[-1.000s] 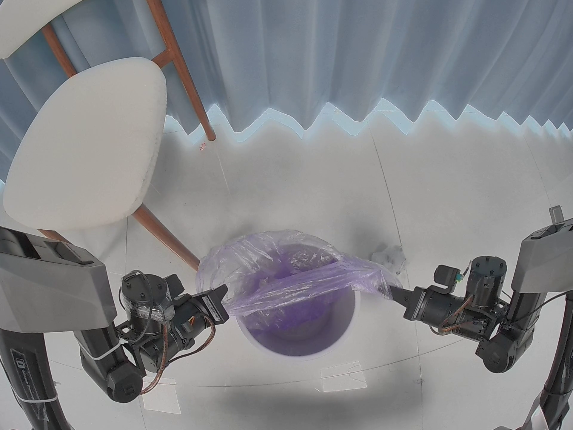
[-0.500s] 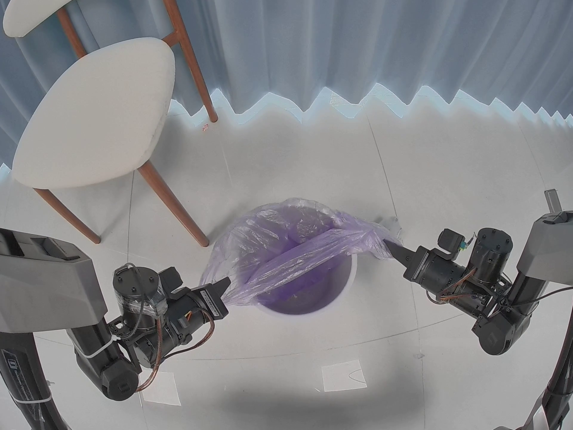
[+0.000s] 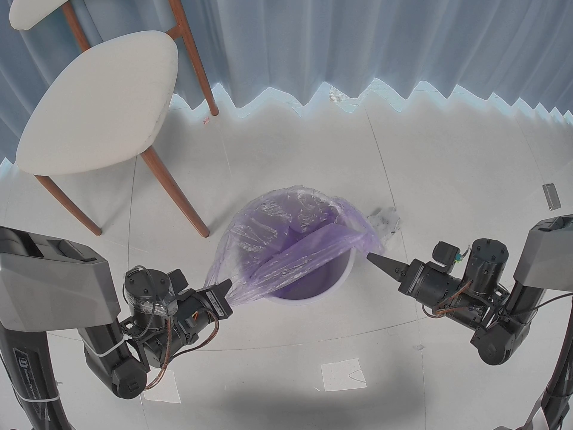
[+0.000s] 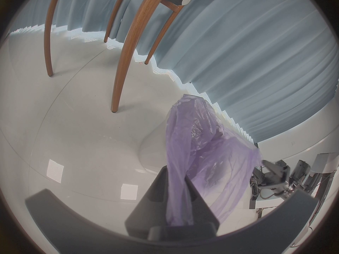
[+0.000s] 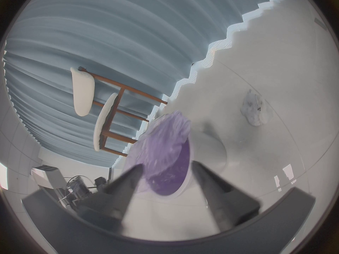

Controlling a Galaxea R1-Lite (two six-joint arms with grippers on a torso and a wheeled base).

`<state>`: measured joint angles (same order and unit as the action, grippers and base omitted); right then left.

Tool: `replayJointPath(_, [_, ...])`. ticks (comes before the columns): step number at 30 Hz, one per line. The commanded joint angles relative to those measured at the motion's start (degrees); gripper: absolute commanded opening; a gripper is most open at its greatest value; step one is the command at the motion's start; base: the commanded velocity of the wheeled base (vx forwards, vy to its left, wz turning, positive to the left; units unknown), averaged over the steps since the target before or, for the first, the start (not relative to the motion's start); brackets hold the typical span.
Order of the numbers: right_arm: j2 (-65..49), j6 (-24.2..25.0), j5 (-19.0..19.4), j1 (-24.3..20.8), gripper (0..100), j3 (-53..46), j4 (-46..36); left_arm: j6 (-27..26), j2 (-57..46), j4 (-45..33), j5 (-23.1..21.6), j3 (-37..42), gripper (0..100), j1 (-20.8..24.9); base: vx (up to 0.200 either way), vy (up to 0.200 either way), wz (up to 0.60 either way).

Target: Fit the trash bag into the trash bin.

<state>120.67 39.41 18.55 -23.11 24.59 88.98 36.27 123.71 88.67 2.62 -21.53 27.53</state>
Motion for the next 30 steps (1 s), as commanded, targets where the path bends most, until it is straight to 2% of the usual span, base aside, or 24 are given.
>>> replayJointPath(1, [-5.5, 0.9, 0.5, -4.0, 100, -4.6, 1.0, -0.1, 0.0, 0.0, 0.1, 0.0, 0, 0.3, 0.0, 0.0, 0.0])
replayJointPath(10, [-4.4, 2.8, 0.3, -8.4, 100, -4.8, 1.0, -0.1, 0.0, 0.1, 0.1, 0.3, 0, 0.9, 0.0, 0.0, 0.0])
replayJointPath(19, [-4.2, 16.2, 0.3, -10.0, 100, -0.5, 1.0, 0.0, 0.0, 0.1, 1.4, 0.7, 0, 2.4, 0.0, 0.0, 0.0])
replayJointPath(25, [-0.3, 16.7, -0.1, -9.7, 100, 3.2, 1.0, -0.1, 0.0, 0.1, 2.0, 1.1, 0, 3.1, 0.0, 0.0, 0.0])
replayJointPath(30, [2.6, 16.8, -3.1, -9.6, 100, 5.9, 1.0, 0.0, -0.3, 0.1, 2.0, 1.3, 0, 3.1, 0.0, 0.0, 0.0])
